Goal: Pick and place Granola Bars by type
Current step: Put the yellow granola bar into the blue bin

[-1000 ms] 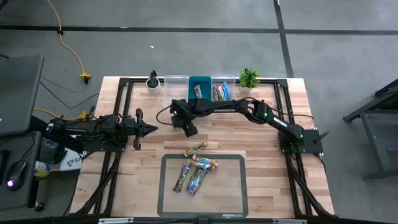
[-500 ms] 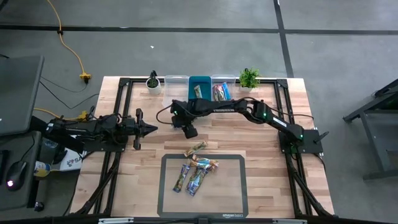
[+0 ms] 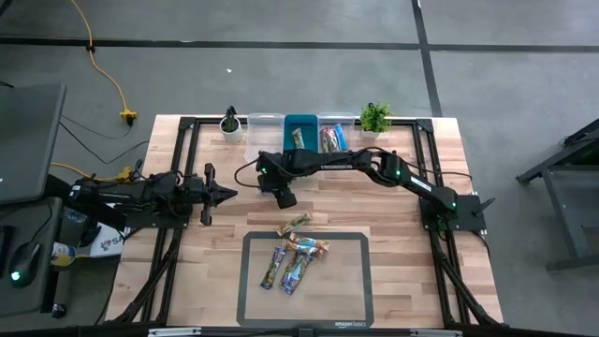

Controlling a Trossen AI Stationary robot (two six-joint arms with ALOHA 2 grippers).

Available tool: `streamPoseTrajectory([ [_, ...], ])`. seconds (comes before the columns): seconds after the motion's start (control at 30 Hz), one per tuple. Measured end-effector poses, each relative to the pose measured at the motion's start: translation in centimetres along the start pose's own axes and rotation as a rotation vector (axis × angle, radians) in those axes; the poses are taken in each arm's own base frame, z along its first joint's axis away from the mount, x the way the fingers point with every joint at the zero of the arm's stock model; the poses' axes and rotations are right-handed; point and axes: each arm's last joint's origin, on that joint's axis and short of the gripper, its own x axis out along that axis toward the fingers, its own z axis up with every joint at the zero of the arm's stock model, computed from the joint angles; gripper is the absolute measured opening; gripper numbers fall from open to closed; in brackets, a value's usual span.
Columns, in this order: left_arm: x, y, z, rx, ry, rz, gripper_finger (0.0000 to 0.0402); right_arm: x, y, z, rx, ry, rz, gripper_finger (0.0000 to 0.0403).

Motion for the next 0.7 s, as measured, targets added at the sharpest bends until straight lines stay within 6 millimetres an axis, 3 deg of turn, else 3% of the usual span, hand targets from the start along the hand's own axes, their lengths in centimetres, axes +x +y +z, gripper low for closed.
streamPoseTrajectory([
  [0.37,0.0,0.0,0.0,0.0,0.0,0.0,0.0001,0.3,1.4,0.4,-0.028,0.044,-0.041,0.0099],
  [0.7,0.0,0.0,0.0,0.0,0.0,0.001,0.0001,-0.2,2.1,1.3,-0.041,0.048,-0.073,0.006],
])
